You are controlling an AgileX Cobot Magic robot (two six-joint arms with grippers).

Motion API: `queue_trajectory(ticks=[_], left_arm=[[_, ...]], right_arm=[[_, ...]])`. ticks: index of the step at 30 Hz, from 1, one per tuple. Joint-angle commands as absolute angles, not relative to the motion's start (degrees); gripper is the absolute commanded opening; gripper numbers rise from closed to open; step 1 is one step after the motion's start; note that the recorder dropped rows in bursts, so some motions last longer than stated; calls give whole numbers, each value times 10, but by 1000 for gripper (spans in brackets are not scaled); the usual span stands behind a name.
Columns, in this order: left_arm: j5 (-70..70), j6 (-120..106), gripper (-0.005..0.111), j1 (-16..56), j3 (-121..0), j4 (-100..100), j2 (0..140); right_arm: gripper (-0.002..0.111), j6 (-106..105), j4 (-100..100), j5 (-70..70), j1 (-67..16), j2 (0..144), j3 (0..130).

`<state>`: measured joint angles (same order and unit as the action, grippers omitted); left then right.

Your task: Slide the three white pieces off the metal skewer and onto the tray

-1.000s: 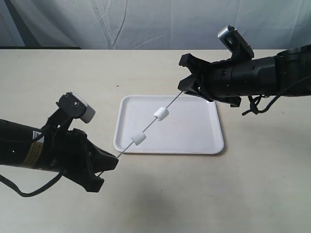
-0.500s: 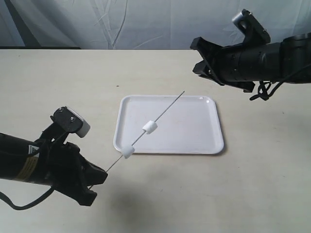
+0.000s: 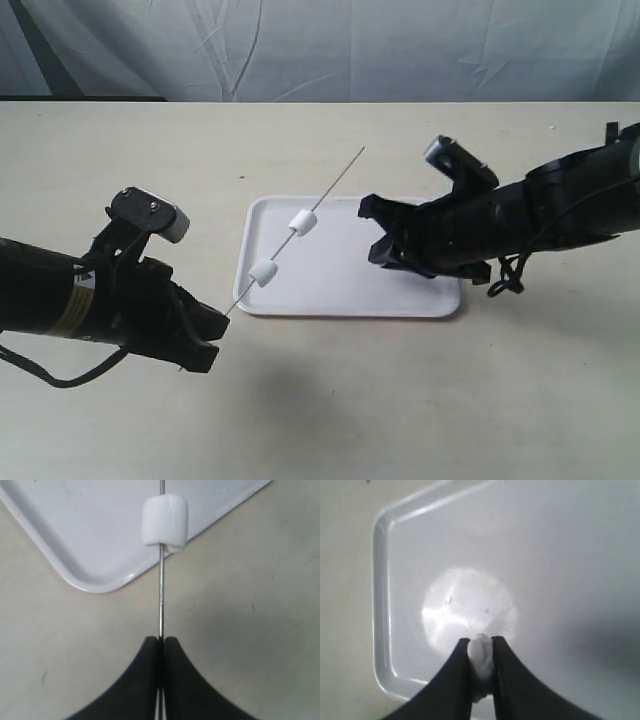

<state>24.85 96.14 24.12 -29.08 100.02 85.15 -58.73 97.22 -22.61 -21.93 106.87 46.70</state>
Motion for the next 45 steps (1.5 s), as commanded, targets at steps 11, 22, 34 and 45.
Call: queue_trajectory(ticks=[11,22,34,45], left_arm=[[252,988,0,242,-305,999,888],[290,988,0,242,-329,999,888],[301,987,0,242,-333,999,888],[312,988,0,242,-340,999,887]], right_arm=[[40,-689,999,-352,-231,1086,475],[40,-721,999,-436,-231,1054,501],[40,-707,999,-425,-231,1054,507],[40,-685,999,-403,-231,1054,518]])
